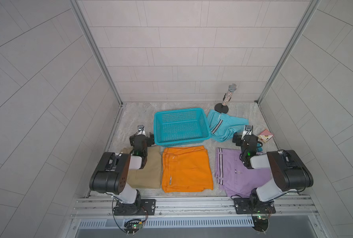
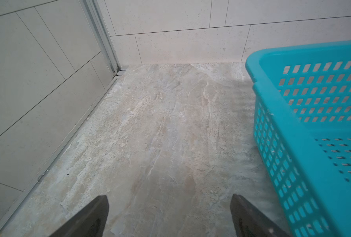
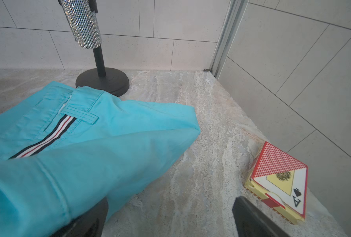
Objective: Put the folded long pants in the basket
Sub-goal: Pick up the long pant at the center of the board.
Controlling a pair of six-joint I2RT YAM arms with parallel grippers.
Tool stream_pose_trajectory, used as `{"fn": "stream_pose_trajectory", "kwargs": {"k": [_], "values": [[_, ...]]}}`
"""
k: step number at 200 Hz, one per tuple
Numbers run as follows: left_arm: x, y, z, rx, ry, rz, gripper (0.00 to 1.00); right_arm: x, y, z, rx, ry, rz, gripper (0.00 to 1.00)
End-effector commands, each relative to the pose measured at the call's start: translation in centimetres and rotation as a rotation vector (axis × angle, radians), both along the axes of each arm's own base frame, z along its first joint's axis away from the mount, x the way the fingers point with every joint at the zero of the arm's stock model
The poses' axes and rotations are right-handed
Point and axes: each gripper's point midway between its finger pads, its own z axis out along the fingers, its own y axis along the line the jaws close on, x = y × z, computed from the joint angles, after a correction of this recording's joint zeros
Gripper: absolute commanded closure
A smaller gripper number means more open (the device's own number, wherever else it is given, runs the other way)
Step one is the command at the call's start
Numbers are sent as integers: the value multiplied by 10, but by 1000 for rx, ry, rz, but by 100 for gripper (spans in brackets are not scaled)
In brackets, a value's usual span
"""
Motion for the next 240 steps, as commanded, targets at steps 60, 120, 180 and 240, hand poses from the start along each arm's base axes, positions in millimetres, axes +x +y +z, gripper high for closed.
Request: {"fn": "stream_pose_trajectory", "kwargs": {"k": [60, 120, 180, 240], "values": [[4, 22, -2, -109, 4, 8, 0, -3, 0, -2, 113, -47, 93, 0], [-1, 23, 0, -170, -29, -34, 0, 0, 2, -3, 104, -31, 97, 0], [-22, 40, 32, -141, -141, 84, 0, -21, -10, 19, 63, -116, -7, 0], [-134, 49, 152, -469, -435, 300, 0, -50, 53, 148, 239, -159, 192, 0]]}}
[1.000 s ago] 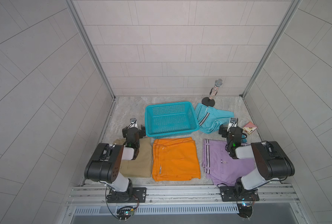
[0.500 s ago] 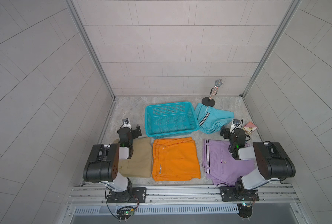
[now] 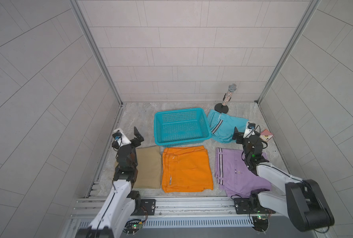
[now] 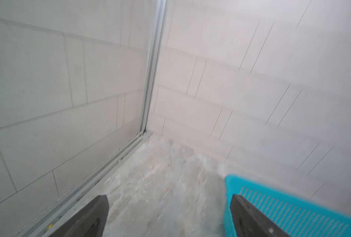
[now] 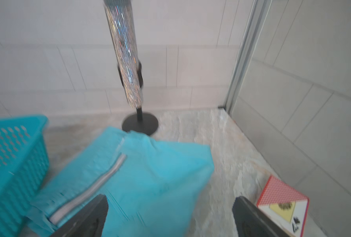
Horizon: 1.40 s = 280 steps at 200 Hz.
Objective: Put the folded long pants in the basket
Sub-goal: Pick up the long pant at the center of the board.
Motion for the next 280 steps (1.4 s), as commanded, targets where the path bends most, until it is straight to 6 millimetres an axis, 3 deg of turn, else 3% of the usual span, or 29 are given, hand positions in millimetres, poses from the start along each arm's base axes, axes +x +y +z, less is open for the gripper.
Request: {"fn": "stream_pose_trajectory", "kwargs": {"k": [1, 16, 30, 47, 62, 71, 81, 105, 127, 167, 202, 227, 263, 280], "values": [[-30, 8, -30, -173, 132, 49, 0, -26, 16, 25, 137, 85, 86, 0], [-41, -3, -26, -228, 216, -11, 0, -50, 26, 38, 232, 122, 136, 0], [-40, -30, -24, -254, 316, -163, 0, -73, 38, 37, 347, 149, 193, 0], [-32, -65, -33, -355, 465, -335, 0, -97, 56, 17, 490, 214, 265, 0], [-17, -112, -45, -499, 579, -567, 0, -112, 83, 1, 561, 313, 401, 0], [-12, -137, -51, -612, 633, -686, 0, -119, 95, -14, 599, 410, 449, 4], [-10, -151, -67, -689, 722, -739, 0, -127, 109, -31, 642, 516, 498, 8], [-25, -148, -85, -670, 814, -688, 0, -145, 142, -57, 716, 651, 627, 10], [-38, -139, -106, -690, 846, -609, 0, -161, 156, -73, 666, 722, 638, 8], [-61, -142, -138, -710, 952, -580, 0, -176, 195, -112, 644, 884, 706, 11], [-65, -156, -143, -697, 978, -630, 0, -175, 216, -137, 556, 967, 701, 11], [-69, -168, -158, -695, 1039, -656, 0, -173, 225, -162, 536, 1039, 685, 12], [-77, -170, -163, -691, 1049, -663, 0, -166, 234, -187, 497, 1117, 658, 15], [-80, -174, -173, -690, 1089, -669, 0, -161, 241, -194, 502, 1133, 661, 27]]}}
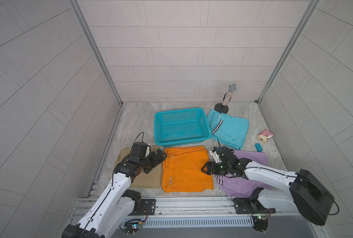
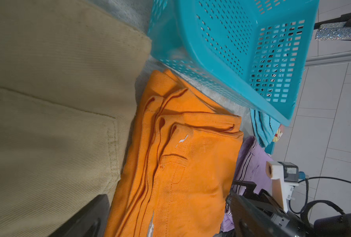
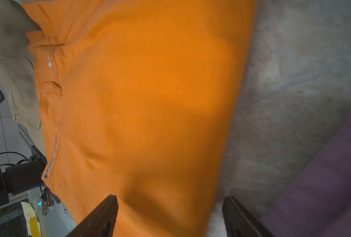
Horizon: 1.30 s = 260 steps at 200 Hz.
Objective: Put the folded long pants in the basket
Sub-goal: Pick up the long pant at the center of the board.
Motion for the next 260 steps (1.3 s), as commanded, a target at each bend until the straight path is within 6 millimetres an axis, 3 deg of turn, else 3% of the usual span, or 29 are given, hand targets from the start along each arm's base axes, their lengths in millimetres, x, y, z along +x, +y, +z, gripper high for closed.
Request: {"fn": "stream_pose_trajectory", "kwargs": {"k": [1, 5, 22, 36, 67, 98, 146, 184, 204, 224, 242, 260], "values": [[-3, -3, -10, 2, 26, -17, 0, 7, 5, -11, -19, 5, 0, 29], [-3, -6, -12, -4, 30, -27, 0, 7, 6, -13, -23, 8, 1, 35], [-4, -17, -20, -17, 50, -69, 0, 11, 4, -16, -54, 11, -7, 79], [-5, -25, -23, -6, 54, -94, 0, 11, -8, -19, -107, 9, -35, 100], [-5, -42, -27, -21, 34, -120, 6, 5, -40, -9, -195, -38, -108, 100], [-10, -54, -44, 10, 59, -153, 8, 0, -54, -3, -205, -75, -146, 100], [-18, -46, -80, 62, 100, -140, 8, -7, -49, -18, -210, -10, -115, 100], [-24, -64, -96, 34, 126, -206, 16, -1, -39, -18, -196, 3, -96, 100], [-29, -68, -110, 40, 158, -233, 34, 2, -33, -14, -172, 2, -93, 100], [-33, -68, -124, 54, 196, -247, 69, 3, -29, -11, -160, -2, -90, 100], [-33, -69, -123, 57, 197, -258, 98, 1, -30, -8, -156, -8, -88, 100], [-30, -69, -106, 77, 179, -271, 100, -1, -29, 2, -139, -29, -84, 100]]}}
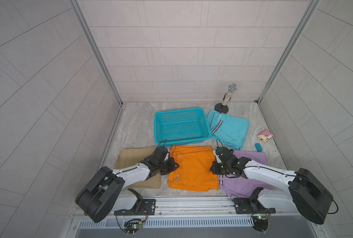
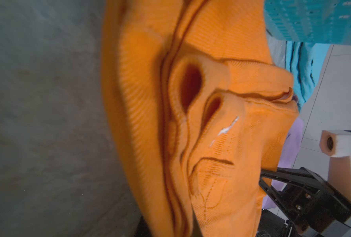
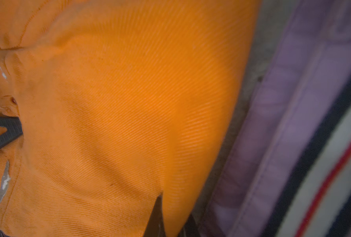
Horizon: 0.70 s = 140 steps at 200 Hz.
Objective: Put the folded long pants in the basket
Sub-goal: Pick up the long pant at the center of the board.
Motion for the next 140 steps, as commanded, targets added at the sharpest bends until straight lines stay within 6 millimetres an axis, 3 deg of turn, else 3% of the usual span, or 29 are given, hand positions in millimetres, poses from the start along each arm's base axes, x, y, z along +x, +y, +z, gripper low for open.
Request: {"fn": "stream_pose_trajectory", "kwargs": {"k": [1, 13, 45, 93, 116, 140], "values": [[-27, 20, -17, 127, 102, -26, 100, -2, 4, 14, 26, -20, 14, 100], [-25, 21, 6, 133, 62, -29, 100, -4, 3, 27, 35, -42, 18, 100], [-15, 26, 97, 67, -125, 14, 100, -11, 0, 80, 73, -105, 40, 100], [-14, 13, 191, -48, -240, -40, 100, -15, 10, 193, 213, -244, 97, 100], [5, 16, 229, -4, -309, -43, 100, 1, 11, 238, 166, -321, 128, 100], [36, 10, 256, -49, -304, -60, 100, 29, 29, 266, 175, -333, 153, 100]]}}
